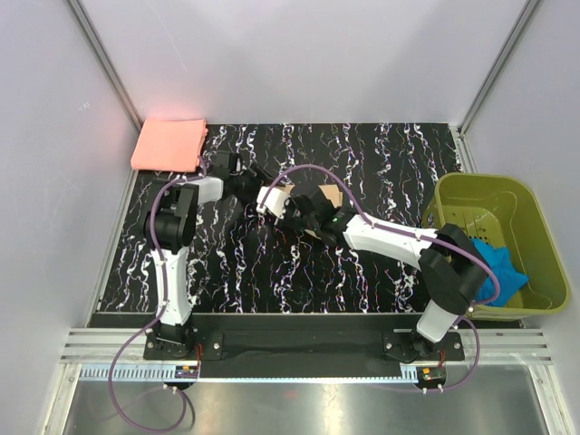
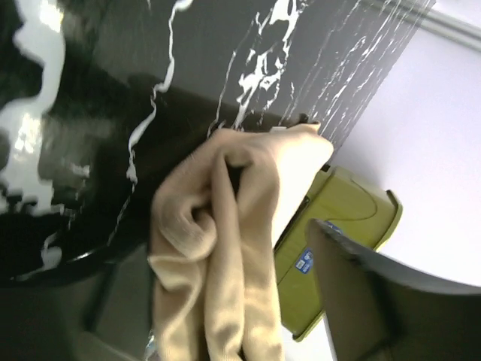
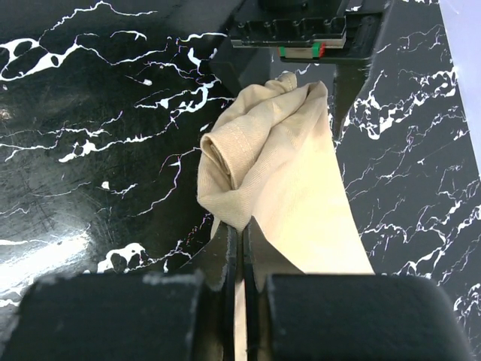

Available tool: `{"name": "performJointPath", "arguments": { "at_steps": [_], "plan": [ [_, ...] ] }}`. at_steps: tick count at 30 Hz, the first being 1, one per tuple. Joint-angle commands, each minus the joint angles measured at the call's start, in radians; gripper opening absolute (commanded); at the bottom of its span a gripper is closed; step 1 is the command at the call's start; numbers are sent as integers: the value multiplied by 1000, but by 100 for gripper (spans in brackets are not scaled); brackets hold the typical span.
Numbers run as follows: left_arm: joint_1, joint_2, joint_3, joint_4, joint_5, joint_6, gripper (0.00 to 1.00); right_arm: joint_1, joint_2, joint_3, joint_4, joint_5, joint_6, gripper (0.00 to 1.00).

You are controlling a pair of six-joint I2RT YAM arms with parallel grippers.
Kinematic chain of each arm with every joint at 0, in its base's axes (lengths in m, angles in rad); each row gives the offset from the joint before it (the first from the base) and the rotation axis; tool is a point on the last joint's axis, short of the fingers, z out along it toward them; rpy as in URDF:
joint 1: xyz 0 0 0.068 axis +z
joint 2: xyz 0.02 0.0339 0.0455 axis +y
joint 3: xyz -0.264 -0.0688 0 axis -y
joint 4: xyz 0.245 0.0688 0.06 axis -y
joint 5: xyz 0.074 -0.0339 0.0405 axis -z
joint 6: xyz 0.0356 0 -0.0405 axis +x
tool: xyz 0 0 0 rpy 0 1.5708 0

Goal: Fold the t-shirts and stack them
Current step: Neatly place the folded tshirt to the corner

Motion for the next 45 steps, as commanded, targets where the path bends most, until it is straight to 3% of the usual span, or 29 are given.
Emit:
{"name": "performJointPath", "arguments": {
  "at_steps": [1, 2, 3, 5, 6, 7, 9, 10, 15, 20, 25, 27, 32, 39, 41, 45],
  "plan": [
    [-7, 75, 36, -83, -37, 63, 70, -8, -45, 27, 53, -20, 42, 5],
    [-7, 81, 52, -87, -37, 68, 62, -10, -48, 27, 51, -20, 49, 8],
    [-10, 90, 60, -83, -37, 72, 46, -8, -51, 28, 41, -20, 69, 14],
    [-14, 99, 78, -78, -32, 78, 29, -8, -54, 31, 24, -7, 91, 25],
    [-18, 109, 103, -83, -32, 95, 9, -8, -62, 31, 12, 12, 123, 45],
    [-20, 112, 127, -107, -49, 113, 0, -8, -70, 34, -19, 28, 150, 52],
    [-26, 113, 184, -155, -78, 182, 0, -8, -96, 49, -94, 104, 257, 64],
    [-27, 110, 195, -161, -87, 195, 0, -11, -108, 53, -123, 130, 296, 75],
    [-29, 46, 239, -191, -119, 378, 0, -18, -248, 100, -418, 255, 495, 91],
    [-29, -51, 315, -357, -235, 630, 0, -22, -383, 60, -570, 303, 611, 93],
    [-4, -117, 385, -460, -426, 833, 0, -24, -522, -88, -553, 226, 758, 93],
    [14, -91, 494, -536, -463, 923, 0, -24, -547, -127, -561, 215, 773, 93],
    [80, -34, 646, -555, -476, 1019, 0, -24, -578, -180, -565, 212, 777, 93],
    [105, 33, 904, -603, -641, 1189, 0, -24, -559, -190, -573, 227, 737, 94],
    [124, 88, 1035, -655, -638, 1212, 0, -25, -533, -171, -574, 247, 724, 95],
    [152, 84, 1040, -635, -644, 1238, 0, -45, -496, -148, -568, 241, 711, 95]
  ]
}}
